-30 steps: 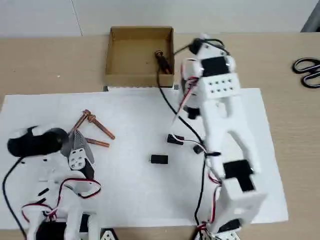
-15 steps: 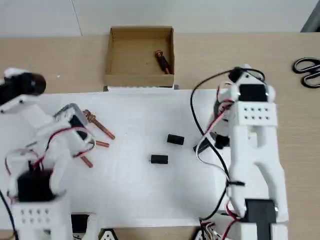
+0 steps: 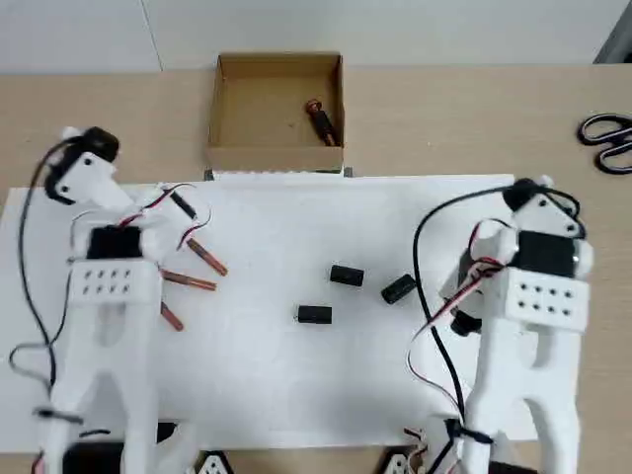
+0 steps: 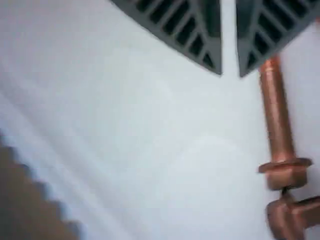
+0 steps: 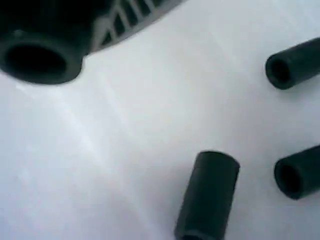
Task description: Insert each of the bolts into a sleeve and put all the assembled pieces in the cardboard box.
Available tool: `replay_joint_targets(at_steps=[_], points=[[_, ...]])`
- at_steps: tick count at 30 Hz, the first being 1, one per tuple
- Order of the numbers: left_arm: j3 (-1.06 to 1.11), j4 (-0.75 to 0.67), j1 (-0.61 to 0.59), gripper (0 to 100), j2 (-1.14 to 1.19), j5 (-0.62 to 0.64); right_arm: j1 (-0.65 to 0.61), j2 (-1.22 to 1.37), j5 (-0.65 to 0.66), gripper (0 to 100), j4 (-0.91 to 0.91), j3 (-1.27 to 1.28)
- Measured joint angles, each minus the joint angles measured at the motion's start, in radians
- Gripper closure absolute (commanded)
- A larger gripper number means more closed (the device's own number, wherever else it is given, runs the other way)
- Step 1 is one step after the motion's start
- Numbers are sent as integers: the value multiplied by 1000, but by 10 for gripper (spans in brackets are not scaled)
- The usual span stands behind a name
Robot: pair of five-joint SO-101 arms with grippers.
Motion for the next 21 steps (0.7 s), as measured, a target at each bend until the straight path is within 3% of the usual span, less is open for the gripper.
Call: replay_joint_targets(at_steps=[13, 21], points=[[-94, -51, 0, 991, 278, 77, 230, -114, 107, 995, 0, 89], [-252, 8, 0, 964, 422, 77, 253, -132, 107, 995, 0, 89]])
